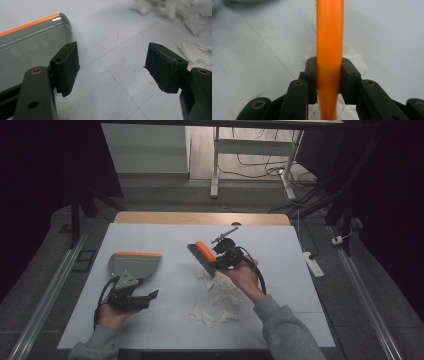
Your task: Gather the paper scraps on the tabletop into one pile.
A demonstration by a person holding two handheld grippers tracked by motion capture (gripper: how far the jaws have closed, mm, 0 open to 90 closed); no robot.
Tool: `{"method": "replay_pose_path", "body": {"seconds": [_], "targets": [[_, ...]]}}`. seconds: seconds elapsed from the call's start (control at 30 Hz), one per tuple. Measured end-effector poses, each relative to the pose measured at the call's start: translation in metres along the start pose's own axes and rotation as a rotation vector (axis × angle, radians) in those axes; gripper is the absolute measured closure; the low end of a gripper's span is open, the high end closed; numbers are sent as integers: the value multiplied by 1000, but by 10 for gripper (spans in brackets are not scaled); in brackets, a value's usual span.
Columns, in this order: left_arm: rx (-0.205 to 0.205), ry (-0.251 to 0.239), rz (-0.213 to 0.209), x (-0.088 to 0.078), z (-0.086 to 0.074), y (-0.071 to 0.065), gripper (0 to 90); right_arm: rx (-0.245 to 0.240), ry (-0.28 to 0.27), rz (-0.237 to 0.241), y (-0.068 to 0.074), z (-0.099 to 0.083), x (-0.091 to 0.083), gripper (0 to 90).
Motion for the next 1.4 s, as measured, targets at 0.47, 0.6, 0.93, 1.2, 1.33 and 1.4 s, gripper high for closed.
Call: {"method": "replay_pose_path", "body": {"seconds": [0.47, 0.6, 0.93, 1.2, 1.33, 1.4], "targets": [[-5, -1, 7, -1, -1, 2, 277, -1, -62, 154, 39, 16, 7, 708], [-4, 1, 7, -1, -2, 2, 278, 37, -14, 181, 43, 11, 36, 708], [7, 16, -5, 3, -4, 1, 278, 64, 31, 34, 5, -11, 28, 708], [-6, 22, 4, 2, -4, 3, 278, 1, -112, 56, 13, 2, -33, 708], [-8, 24, 7, 2, -5, 4, 278, -33, -93, 101, 20, -4, -57, 708], [-7, 24, 8, 2, -5, 4, 279, -54, -72, 118, 25, -11, -63, 708]]}}
Point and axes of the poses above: each handheld gripper's, and its own axes: x roughly forward along the jaws, z roughly out of its top, y roughly to its left, the point moved 4 cm from there along x, roughly forward along the jaws, and after that the axes turned 12 degrees about -y, right-handed, at the moved point
